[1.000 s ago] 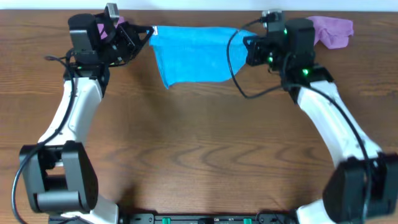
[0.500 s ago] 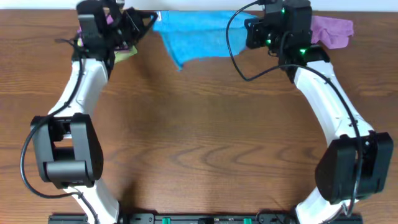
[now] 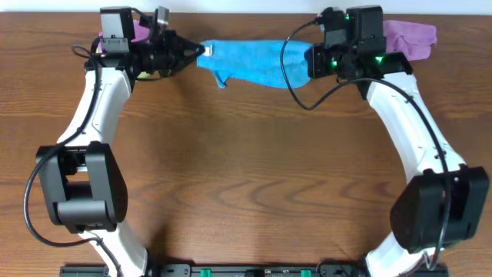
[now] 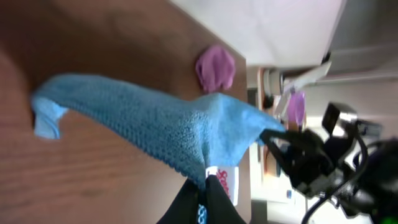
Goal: Fold the cloth
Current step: 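Lower the stretched cloth onto the table, folding it over itself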
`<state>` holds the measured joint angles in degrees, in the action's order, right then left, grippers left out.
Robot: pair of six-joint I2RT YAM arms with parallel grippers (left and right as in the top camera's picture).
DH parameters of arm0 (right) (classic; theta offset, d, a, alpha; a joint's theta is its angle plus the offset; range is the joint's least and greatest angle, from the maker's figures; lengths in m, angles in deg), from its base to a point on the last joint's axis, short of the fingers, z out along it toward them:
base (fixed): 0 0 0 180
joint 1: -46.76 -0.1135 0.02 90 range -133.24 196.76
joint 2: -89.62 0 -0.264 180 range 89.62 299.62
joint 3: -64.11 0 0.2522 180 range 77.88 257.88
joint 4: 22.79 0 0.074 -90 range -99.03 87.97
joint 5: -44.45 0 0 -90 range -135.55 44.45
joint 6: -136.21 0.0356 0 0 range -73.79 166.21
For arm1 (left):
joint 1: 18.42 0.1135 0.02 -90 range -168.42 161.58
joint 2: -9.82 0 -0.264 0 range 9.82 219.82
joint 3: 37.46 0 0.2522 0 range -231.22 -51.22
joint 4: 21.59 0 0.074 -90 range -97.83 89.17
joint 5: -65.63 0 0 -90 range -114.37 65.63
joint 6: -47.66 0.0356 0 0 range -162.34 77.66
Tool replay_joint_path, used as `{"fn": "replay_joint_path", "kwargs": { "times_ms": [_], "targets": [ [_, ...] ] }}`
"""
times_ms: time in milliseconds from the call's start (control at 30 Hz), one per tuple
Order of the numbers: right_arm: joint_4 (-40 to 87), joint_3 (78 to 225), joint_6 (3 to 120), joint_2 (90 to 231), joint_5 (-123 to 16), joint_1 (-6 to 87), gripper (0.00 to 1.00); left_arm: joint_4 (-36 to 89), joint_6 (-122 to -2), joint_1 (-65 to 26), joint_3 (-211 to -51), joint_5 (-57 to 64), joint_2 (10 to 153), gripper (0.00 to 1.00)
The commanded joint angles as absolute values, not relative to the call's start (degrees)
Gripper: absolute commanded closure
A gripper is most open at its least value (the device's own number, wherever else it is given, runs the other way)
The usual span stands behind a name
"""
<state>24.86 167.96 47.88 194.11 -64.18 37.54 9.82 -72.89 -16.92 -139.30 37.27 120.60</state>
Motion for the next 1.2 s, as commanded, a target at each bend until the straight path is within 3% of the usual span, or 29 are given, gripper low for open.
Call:
{"fn": "replay_joint_path", "kwargs": {
  "times_ms": [0, 600, 1167],
  "targets": [
    [27.5, 169.1, 45.7, 191.0, -65.5, 38.0, 0.99, 13.7, -65.1, -16.5, -140.0, 40.6, 119.5, 0.94],
    [47.4, 166.3, 41.2, 188.7, -70.7, 36.4, 0.99, 61.6, -29.5, -16.5, -139.4, 36.5, 115.9, 0.94],
    [37.5, 136.4, 45.4, 172.2, -70.9, 35.5, 0.99, 59.4, -22.0, -16.6, -117.7, 36.7, 115.9, 0.94]
  ]
}}
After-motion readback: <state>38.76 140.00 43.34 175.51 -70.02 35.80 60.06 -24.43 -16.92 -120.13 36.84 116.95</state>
